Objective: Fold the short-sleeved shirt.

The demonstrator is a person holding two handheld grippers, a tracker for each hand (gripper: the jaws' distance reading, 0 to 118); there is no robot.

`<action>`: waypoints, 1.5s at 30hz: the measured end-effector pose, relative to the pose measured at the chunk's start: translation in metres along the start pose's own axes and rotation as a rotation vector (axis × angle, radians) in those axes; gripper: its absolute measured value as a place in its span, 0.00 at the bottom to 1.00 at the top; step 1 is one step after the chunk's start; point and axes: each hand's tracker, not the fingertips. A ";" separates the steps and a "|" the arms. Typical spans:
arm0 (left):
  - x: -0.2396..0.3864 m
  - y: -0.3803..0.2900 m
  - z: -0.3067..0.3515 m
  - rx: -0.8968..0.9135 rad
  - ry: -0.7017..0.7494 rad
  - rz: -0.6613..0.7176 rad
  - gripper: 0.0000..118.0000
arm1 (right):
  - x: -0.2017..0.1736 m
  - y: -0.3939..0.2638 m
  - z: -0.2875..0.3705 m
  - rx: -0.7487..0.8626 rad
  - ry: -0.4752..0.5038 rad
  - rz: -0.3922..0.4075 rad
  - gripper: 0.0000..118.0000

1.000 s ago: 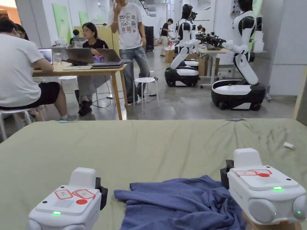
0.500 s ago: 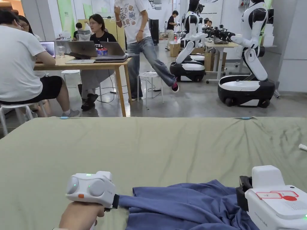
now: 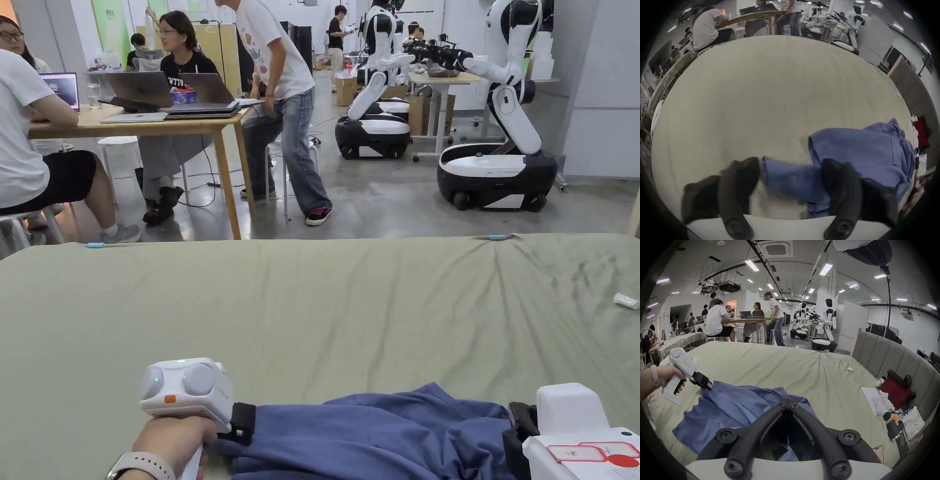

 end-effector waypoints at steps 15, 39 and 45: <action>0.008 -0.006 0.074 0.194 -0.059 -0.022 0.05 | 0.100 -0.002 -0.055 -0.150 -0.087 -0.069 0.00; 0.001 -0.028 0.080 0.203 0.041 -0.086 0.05 | 0.089 -0.047 -0.130 -0.367 0.159 0.033 0.05; -0.019 -0.031 0.134 0.320 0.126 -0.096 0.05 | 0.101 0.020 -0.068 -0.212 0.098 -0.029 0.05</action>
